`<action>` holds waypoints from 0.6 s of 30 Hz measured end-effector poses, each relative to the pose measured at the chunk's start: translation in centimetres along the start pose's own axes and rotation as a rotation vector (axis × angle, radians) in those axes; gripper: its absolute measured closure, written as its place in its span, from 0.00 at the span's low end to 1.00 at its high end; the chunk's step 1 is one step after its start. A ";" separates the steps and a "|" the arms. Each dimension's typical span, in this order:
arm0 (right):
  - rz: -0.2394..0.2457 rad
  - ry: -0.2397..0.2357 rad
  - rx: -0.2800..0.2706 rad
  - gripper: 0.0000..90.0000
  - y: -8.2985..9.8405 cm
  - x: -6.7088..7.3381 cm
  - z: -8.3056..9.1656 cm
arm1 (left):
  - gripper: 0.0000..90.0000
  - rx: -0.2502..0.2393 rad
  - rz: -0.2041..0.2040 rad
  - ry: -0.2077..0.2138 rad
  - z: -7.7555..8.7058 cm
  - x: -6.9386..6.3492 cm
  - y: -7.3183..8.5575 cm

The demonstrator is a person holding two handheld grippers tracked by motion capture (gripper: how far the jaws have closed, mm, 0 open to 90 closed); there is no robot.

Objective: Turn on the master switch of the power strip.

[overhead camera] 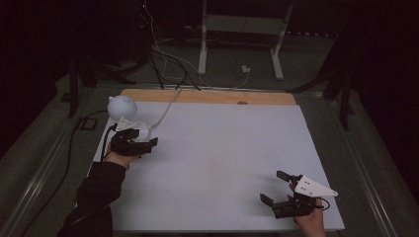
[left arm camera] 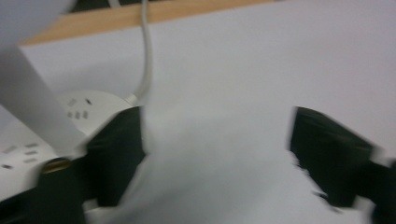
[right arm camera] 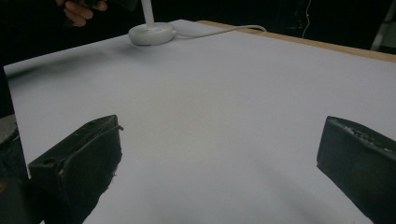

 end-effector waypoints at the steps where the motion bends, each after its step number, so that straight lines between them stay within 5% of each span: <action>1: -0.001 0.001 -0.001 0.00 0.0 0.0 0.0 | 0.11 0.006 -0.003 0.009 0.0 -0.2 0.1; 4: 0.001 0.003 -0.001 0.00 0.0 0.0 0.0 | 0.01 0.016 -0.007 0.038 0.1 -0.8 0.4; 18: 0.008 0.002 0.002 0.00 0.0 0.1 0.0 | 0.00 0.010 -0.070 0.118 1.8 -3.2 2.5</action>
Point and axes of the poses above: each handheld gripper's, and its own axes: z roughly backward along the jaws, y roughly out of its underside, x roughly to its left, the point moved 10 cm from there along -z, roughly forward along the jaws, and after that the axes turned 8 degrees about x, right-handed, at the moved point
